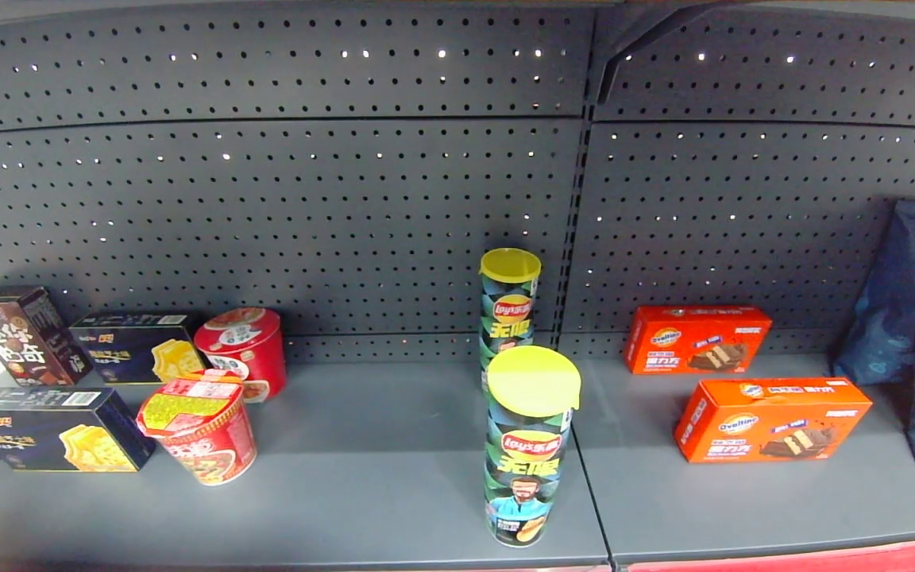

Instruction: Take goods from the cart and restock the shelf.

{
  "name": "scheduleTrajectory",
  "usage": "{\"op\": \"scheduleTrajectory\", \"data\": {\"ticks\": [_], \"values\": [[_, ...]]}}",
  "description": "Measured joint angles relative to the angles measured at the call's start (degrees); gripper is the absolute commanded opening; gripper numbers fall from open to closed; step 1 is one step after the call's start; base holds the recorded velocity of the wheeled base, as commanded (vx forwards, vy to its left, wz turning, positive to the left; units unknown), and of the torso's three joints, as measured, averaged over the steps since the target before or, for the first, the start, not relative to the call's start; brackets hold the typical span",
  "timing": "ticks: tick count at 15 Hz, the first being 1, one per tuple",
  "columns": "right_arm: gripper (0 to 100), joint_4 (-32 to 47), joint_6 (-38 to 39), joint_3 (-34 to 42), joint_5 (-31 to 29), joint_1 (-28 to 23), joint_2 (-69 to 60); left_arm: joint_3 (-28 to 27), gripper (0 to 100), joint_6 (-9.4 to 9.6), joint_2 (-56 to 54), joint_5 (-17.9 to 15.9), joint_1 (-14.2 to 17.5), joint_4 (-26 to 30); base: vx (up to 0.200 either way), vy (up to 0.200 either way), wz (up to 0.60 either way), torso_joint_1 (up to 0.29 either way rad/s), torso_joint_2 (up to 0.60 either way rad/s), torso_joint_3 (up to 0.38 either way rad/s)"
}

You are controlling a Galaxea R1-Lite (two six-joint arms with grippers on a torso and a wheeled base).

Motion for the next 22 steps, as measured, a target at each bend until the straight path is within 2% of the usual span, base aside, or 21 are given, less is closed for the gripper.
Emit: {"op": "scheduleTrajectory", "data": {"ticks": [4,7,9,14,17,19,20,22], "values": [[100,0.0,0.0,-0.1,0.0,3.1,3.5,0.0,100,-0.2,0.0,-0.2,0.0,0.1,0.0,0.0,0.0,0.0,0.0,0.0],[100,0.2,0.0,-0.1,0.0,13.5,9.4,0.0,100,-0.27,0.1,-0.2,0.0,0.1,0.0,0.0,0.0,0.0,0.0,0.0],[100,0.1,0.0,-0.1,0.1,17.5,10.8,0.0,100,-0.29,0.1,-0.3,0.0,0.1,0.0,0.0,0.0,0.0,0.0,0.0],[100,-0.1,0.1,0.0,0.2,18.3,2.3,0.0,100,-0.27,0.1,-0.1,0.0,0.1,0.0,0.0,0.0,0.0,0.0,0.0],[100,-0.1,0.1,0.0,0.2,18.3,0.7,0.0,100,-0.05,0.1,4.0,0.0,0.7,0.0,0.0,0.0,0.0,0.0,0.0],[100,-0.1,0.1,0.0,0.2,18.3,0.4,-0.1,100,-0.13,0.1,5.3,0.0,4.7,0.0,0.0,0.0,0.0,0.0,0.0],[100,-0.1,0.1,0.0,0.2,18.4,0.3,-0.3,100,-0.6,0.2,6.4,0.8,5.0,0.0,0.0,0.0,0.0,0.0,0.0],[100,-0.1,0.1,0.0,0.2,18.4,0.2,-0.4,100,-1.96,0.3,7.8,4.7,5.2,0.0,0.0,0.0,0.0,0.0,0.0]]}}
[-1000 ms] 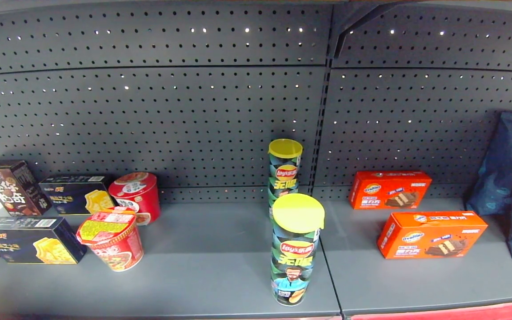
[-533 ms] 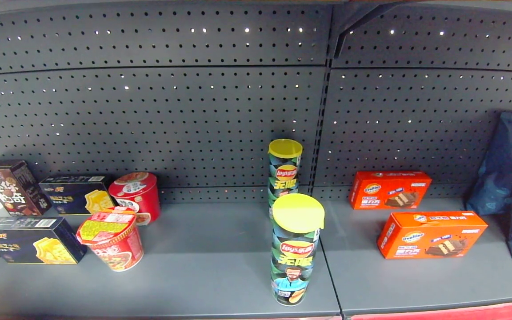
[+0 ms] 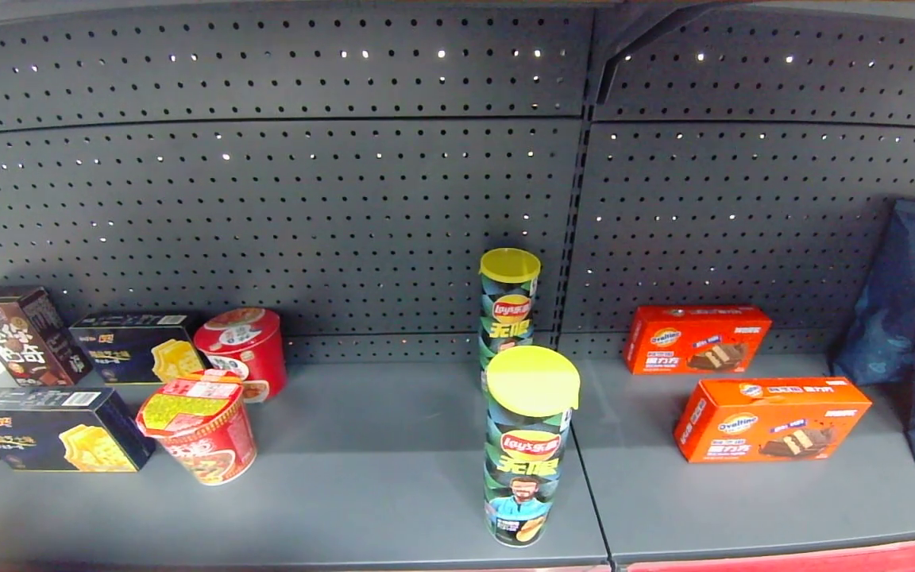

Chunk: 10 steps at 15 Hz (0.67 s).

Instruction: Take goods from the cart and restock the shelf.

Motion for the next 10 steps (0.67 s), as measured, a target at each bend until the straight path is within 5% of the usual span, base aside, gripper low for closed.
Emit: {"op": "scheduleTrajectory", "data": {"ticks": [3,10], "values": [[100,0.0,0.0,0.0,0.0,0.0,0.0,0.2,100,-2.41,-0.4,1.1,0.0,-1.0,0.0,0.0,0.0,0.0,0.0,0.0],[100,0.0,0.0,0.0,0.0,0.0,-0.1,0.4,100,-4.14,-4.9,-0.3,2.3,-1.2,0.0,0.0,0.0,0.0,0.0,0.0]]}}
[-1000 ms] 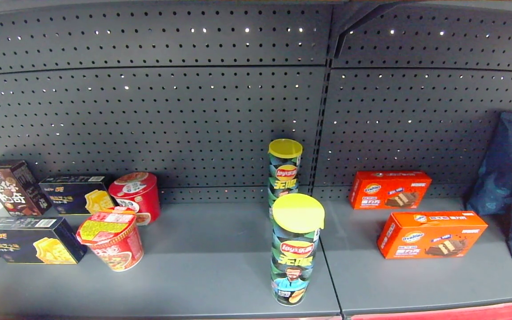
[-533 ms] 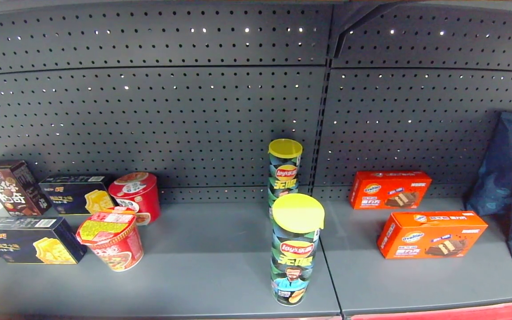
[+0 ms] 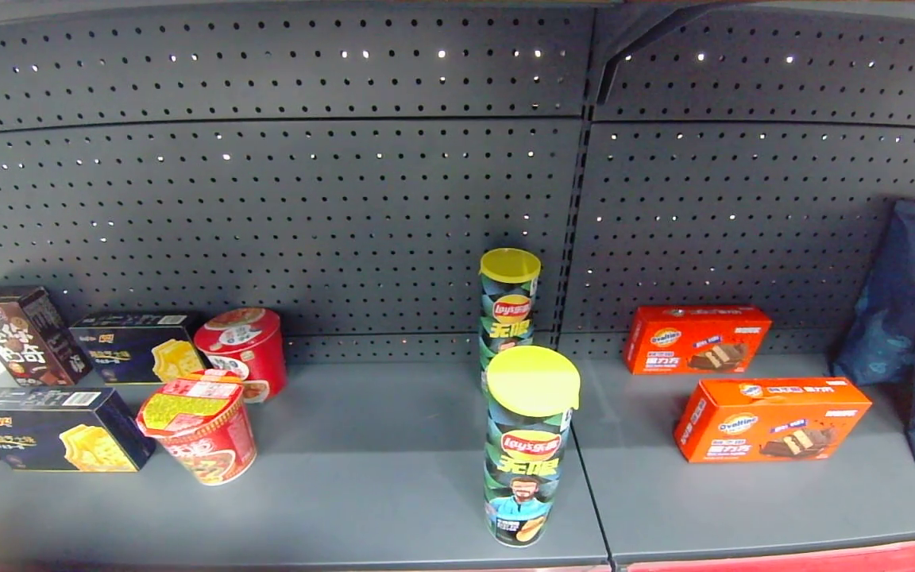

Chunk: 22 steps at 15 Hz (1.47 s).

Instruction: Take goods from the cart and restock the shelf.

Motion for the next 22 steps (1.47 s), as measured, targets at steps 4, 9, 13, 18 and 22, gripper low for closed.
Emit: {"op": "scheduleTrajectory", "data": {"ticks": [4,9,13,18,22], "values": [[100,0.0,0.0,0.0,0.0,0.0,0.0,0.0,100,0.01,-0.3,0.0,0.0,0.0,0.0,0.0,0.0,0.0,0.0,0.0],[100,0.0,0.0,0.0,0.0,0.0,0.0,0.0,100,0.01,-0.3,0.0,0.0,0.0,0.0,0.0,0.0,0.0,0.0,0.0],[100,0.0,0.0,0.0,0.0,0.0,0.0,0.0,100,0.01,-0.4,0.0,0.0,0.0,0.0,0.0,0.0,0.0,0.0,0.0],[100,0.0,0.0,0.0,0.1,0.0,0.0,0.0,100,0.01,-0.4,0.0,0.0,0.0,0.0,0.0,0.0,0.0,0.0,0.0],[100,0.0,0.0,0.0,0.3,0.0,0.0,0.0,100,0.44,-0.4,-0.2,0.0,0.0,-0.1,0.0,0.0,0.001,0.0,0.002]]}}
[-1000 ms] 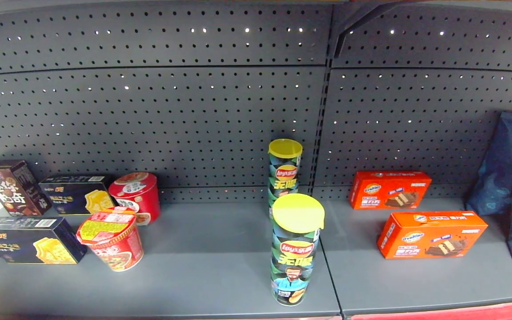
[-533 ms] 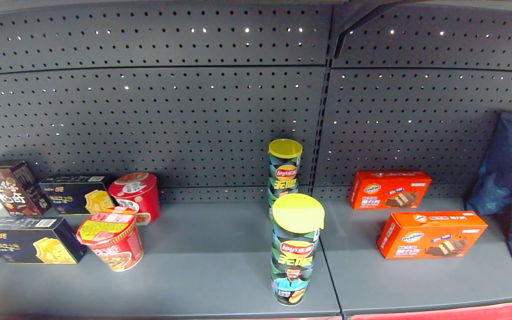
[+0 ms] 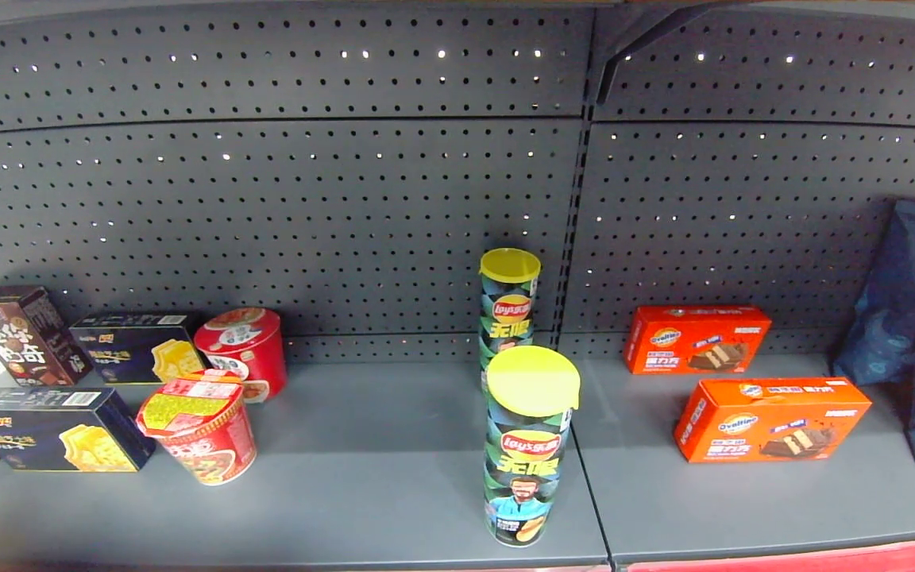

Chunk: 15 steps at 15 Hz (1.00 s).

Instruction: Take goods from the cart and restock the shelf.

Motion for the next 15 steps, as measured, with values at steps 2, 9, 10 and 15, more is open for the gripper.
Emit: {"op": "scheduleTrajectory", "data": {"ticks": [2,9,10,15], "values": [[100,0.0,0.0,0.0,0.0,0.0,0.0,0.0,100,-0.07,0.0,0.0,0.0,0.0,0.0,0.0,0.0,0.0,0.0,0.0],[100,0.0,-0.1,0.0,0.0,0.0,0.0,0.0,100,-0.49,0.0,0.2,0.0,0.0,0.0,0.0,0.0,0.0,0.0,0.0],[100,0.0,0.0,0.0,0.0,0.0,0.0,0.0,100,-0.49,0.0,0.2,0.0,0.0,0.0,0.0,0.0,0.0,0.0,0.0],[100,0.0,0.0,0.0,0.0,0.0,0.0,0.0,100,-0.51,-0.1,0.2,0.0,0.0,0.0,0.0,0.0,0.0,0.0,0.0]]}}
